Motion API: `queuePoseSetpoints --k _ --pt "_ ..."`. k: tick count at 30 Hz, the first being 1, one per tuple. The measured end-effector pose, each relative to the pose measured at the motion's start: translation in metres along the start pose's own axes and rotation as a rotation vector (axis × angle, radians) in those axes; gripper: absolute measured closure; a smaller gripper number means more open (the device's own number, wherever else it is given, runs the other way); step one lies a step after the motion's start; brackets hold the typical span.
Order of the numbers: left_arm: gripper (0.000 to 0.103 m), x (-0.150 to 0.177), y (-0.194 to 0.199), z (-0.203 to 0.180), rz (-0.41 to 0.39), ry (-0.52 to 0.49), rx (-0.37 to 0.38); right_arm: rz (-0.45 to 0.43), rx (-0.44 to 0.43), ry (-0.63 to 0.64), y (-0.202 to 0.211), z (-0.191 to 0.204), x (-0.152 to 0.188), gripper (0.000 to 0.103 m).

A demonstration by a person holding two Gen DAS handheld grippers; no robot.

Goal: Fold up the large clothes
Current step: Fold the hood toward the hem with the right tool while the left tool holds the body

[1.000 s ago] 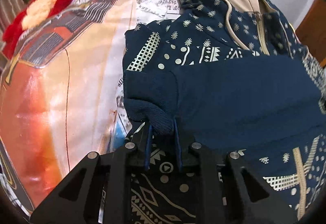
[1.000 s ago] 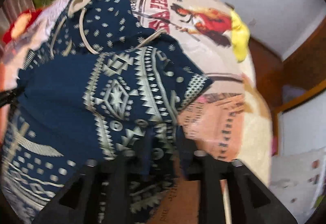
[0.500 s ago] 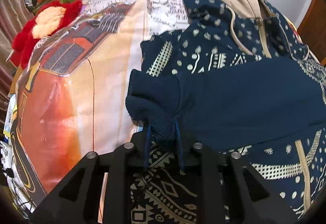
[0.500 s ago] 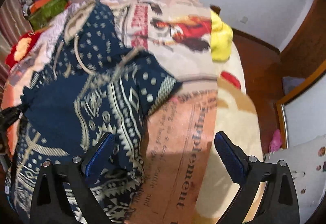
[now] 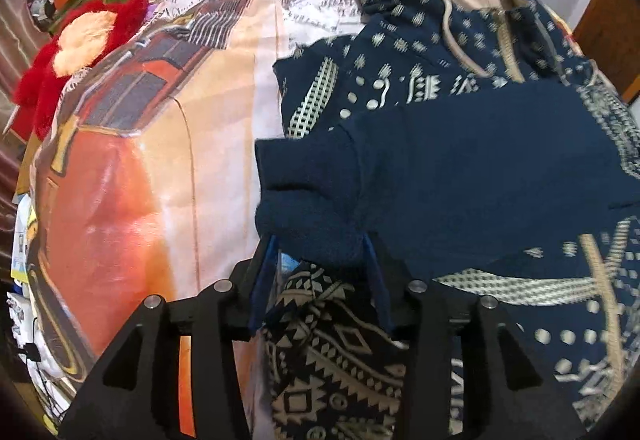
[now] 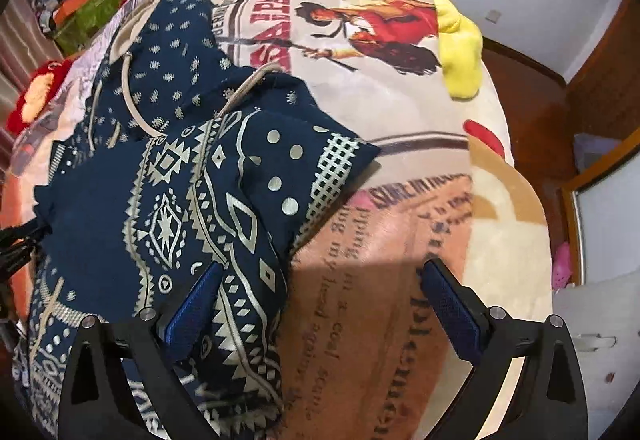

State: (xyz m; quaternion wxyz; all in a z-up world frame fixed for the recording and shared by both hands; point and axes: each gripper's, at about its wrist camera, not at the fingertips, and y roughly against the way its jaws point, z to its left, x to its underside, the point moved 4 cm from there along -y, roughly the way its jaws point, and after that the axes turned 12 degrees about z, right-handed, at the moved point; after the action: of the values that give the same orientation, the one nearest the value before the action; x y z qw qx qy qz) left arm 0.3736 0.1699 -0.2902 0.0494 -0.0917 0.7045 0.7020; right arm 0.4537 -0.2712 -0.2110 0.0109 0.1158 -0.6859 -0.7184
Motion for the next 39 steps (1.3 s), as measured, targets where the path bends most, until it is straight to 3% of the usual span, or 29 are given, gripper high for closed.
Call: queuePoseSetpoints --k 3,6,13,17,23,30,31,33,34,35,36,38,39 --pt "0.059 -0.009 0.026 0.002 -0.035 -0.016 0.025 0.009 -0.020 -0.019 0.014 -0.006 -0.003 0.004" --pt "0.049 -0.028 0.053 0.003 -0.099 -0.020 0.040 -0.040 -0.011 -0.014 0.037 -0.002 -0.016 0.004" --pt "0.032 -0.105 0.080 -0.006 -0.187 -0.012 0.066 -0.144 -0.187 0.021 0.080 0.042 -0.079 0.004" --pt "0.030 -0.153 0.061 -0.008 -0.163 0.053 0.109 -0.157 -0.234 0.044 0.078 0.071 -0.120 0.004" --pt "0.030 -0.208 0.015 -0.008 -0.081 0.159 0.243 -0.066 -0.311 0.011 0.029 0.100 -0.189 0.004" --pt "0.030 -0.248 -0.036 -0.021 -0.009 0.292 0.453 -0.030 -0.415 -0.031 -0.022 0.135 -0.242 0.005" --pt "0.030 -0.251 -0.040 -0.025 -0.013 0.298 0.443 -0.063 -0.403 -0.035 -0.023 0.140 -0.246 0.007" --pt "0.040 -0.254 -0.038 -0.031 -0.041 0.288 0.415 -0.101 -0.385 -0.006 -0.024 0.152 -0.248 0.019" --pt "0.056 -0.255 -0.035 -0.036 -0.052 0.269 0.412 -0.116 -0.362 0.018 -0.023 0.159 -0.247 0.032" --pt "0.079 -0.256 -0.031 -0.040 -0.053 0.251 0.416 -0.127 -0.338 0.045 -0.024 0.165 -0.245 0.047" --pt "0.089 -0.256 -0.025 -0.047 -0.046 0.221 0.424 -0.134 -0.320 0.074 -0.024 0.171 -0.243 0.054" --pt "0.090 -0.252 -0.013 -0.056 -0.051 0.186 0.424 -0.148 -0.287 0.124 -0.023 0.179 -0.236 0.076" --pt "0.090 -0.248 0.001 -0.064 -0.068 0.147 0.414 -0.148 -0.299 0.142 -0.020 0.182 -0.231 0.080"
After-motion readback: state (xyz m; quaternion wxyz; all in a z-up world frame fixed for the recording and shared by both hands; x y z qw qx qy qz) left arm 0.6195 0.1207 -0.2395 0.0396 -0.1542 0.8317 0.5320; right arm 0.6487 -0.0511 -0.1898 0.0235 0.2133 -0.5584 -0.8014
